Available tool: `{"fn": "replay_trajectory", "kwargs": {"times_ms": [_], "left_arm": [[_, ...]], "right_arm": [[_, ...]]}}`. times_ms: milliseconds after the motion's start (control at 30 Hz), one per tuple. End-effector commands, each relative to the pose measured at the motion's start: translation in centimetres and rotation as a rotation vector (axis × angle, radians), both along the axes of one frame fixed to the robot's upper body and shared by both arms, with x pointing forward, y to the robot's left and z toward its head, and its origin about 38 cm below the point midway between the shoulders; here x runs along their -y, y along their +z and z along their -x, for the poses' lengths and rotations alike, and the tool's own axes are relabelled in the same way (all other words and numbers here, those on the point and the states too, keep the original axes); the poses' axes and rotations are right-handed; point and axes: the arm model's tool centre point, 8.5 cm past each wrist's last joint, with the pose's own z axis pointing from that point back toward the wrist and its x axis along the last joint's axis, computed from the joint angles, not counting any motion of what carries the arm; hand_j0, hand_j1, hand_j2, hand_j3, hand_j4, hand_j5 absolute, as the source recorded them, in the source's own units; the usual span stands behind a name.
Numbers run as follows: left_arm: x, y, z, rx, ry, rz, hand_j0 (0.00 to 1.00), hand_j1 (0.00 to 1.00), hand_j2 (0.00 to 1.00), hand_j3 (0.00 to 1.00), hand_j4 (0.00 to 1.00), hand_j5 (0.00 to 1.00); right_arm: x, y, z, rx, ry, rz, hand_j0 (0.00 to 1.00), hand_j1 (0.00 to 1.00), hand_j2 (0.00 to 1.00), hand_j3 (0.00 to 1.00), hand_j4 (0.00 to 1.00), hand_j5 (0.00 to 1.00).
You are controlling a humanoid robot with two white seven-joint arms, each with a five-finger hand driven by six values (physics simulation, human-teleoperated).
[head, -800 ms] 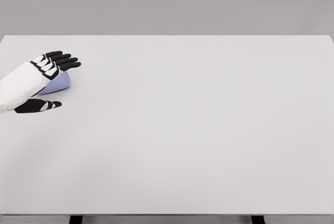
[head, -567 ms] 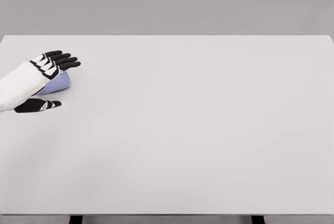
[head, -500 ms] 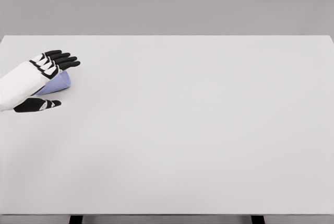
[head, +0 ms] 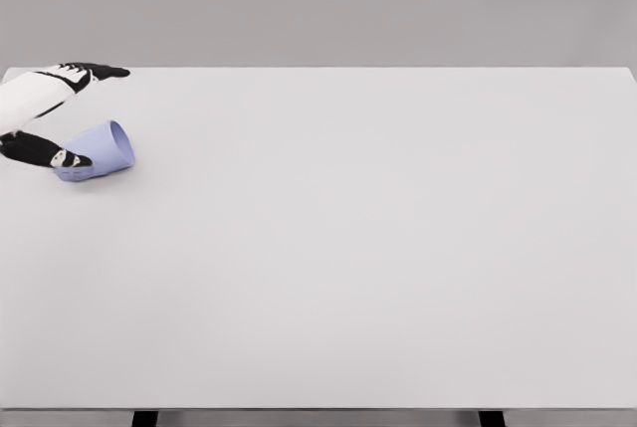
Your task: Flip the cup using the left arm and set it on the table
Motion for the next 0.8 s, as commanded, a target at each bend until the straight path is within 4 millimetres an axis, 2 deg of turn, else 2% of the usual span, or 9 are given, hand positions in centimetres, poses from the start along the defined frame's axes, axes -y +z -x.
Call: {"fn": "replay_trajectory", "kwargs": {"times_ms": [0,33,133,267,400,533,600,633,767], "left_arm": [[0.3,-1.6,-1.0,-0.184,0.181,0.118,1.00,1.00,1.00,1.00,1.00,1.00],[0.8,-1.7,-1.6,-0.211,0.230,0.162,1.00,1.00,1.00,1.00,1.00,1.00],[0.2,-3.0,-1.9,-0.313,0.361,0.208,1.00,1.00,1.00,1.00,1.00,1.00],[0.0,-2.7,-2.0,-0.305,0.379,0.190,1.00,1.00,1.00,1.00,1.00,1.00],[-0.4,-4.4,-2.4,-0.321,0.539,0.125,1.00,1.00,1.00,1.00,1.00,1.00],[-0.2,-5.5,-2.8,-0.299,0.586,0.062,1.00,1.00,1.00,1.00,1.00,1.00],[-0.1,-5.8,-3.3,-0.306,0.595,0.067,1.00,1.00,1.00,1.00,1.00,1.00],[0.3,-6.8,-3.6,-0.334,0.588,0.052,1.00,1.00,1.00,1.00,1.00,1.00],[0.2,-7.5,-3.9,-0.355,0.597,0.055,0.98,0.98,0.98,0.98,0.98,0.98]], "right_arm": [[0.0,0.0,-0.1,0.002,0.000,0.000,1.00,1.00,1.00,1.00,1.00,1.00],[0.0,0.0,0.0,0.000,0.000,0.000,1.00,1.00,1.00,1.00,1.00,1.00],[0.0,0.0,-0.1,0.002,0.000,0.000,1.00,1.00,1.00,1.00,1.00,1.00],[0.0,0.0,0.0,0.000,0.000,0.000,1.00,1.00,1.00,1.00,1.00,1.00],[0.0,0.0,0.0,0.000,0.000,0.000,1.00,1.00,1.00,1.00,1.00,1.00],[0.0,0.0,0.0,0.000,0.000,0.000,1.00,1.00,1.00,1.00,1.00,1.00],[0.0,0.0,-0.1,0.002,0.000,0.000,1.00,1.00,1.00,1.00,1.00,1.00],[0.0,0.0,-0.1,0.002,0.000,0.000,1.00,1.00,1.00,1.00,1.00,1.00],[0.0,0.0,0.0,0.000,0.000,0.000,1.00,1.00,1.00,1.00,1.00,1.00]]}}
